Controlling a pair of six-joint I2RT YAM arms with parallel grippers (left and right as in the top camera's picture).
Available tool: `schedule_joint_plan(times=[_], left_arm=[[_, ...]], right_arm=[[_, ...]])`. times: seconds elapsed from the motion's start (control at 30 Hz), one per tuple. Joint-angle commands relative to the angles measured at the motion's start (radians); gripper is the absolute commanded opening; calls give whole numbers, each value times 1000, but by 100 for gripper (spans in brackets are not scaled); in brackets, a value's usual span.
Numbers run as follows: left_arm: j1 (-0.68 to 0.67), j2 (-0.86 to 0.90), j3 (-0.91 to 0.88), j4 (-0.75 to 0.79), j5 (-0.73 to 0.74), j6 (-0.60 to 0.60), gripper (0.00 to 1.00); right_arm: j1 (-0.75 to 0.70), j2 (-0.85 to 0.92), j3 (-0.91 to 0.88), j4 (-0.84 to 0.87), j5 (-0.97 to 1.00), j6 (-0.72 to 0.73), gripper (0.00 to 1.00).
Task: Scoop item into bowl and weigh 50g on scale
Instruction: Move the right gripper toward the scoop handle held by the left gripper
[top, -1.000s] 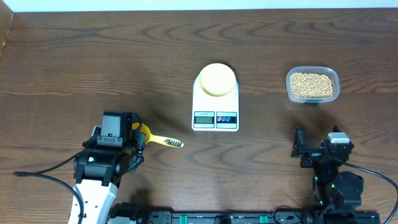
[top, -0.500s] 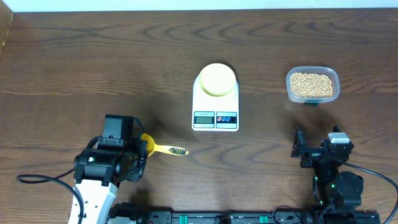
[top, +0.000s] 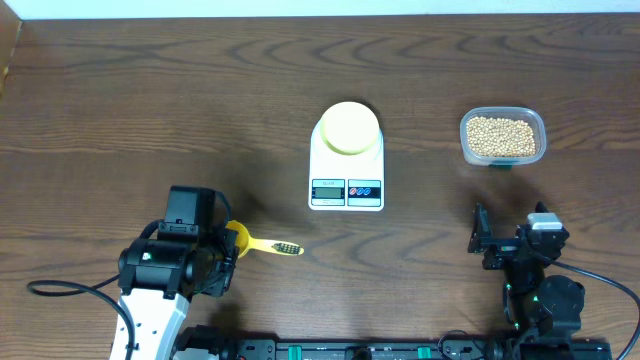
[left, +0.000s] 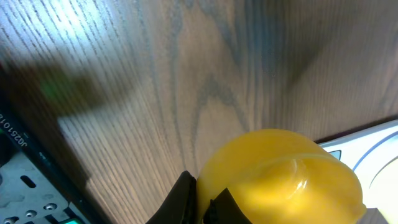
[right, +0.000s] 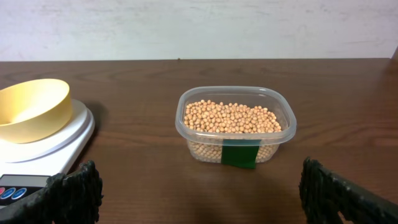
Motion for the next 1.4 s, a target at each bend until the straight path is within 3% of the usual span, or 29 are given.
schedule_joint_plan(times=[0.0, 0.13, 0.33, 0.53, 0.63, 0.77, 0.97, 1.37], left_arm=[[4, 0, 10, 14, -6, -13, 7], [4, 0, 9, 40, -6, -13, 7], [4, 10, 9, 56, -6, -13, 7], [4, 39, 9, 57, -6, -13, 7], [4, 48, 10, 58, -6, -13, 7], [4, 61, 10, 58, -6, -13, 7], [4, 74, 9, 58, -6, -13, 7], [4, 76, 10, 58, -6, -13, 7]], right_arm=[[5, -3, -3, 2, 0, -11, 99], [5, -3, -3, 2, -70, 74, 99], [5, -3, -3, 11, -361, 690, 99], [5, -3, -3, 18, -464, 887, 99], [5, -3, -3, 18, -467, 911, 99], [5, -3, -3, 20, -456, 758, 98], [5, 55, 35, 6, -463, 758, 96], [5, 531, 317, -123, -571, 690, 93]])
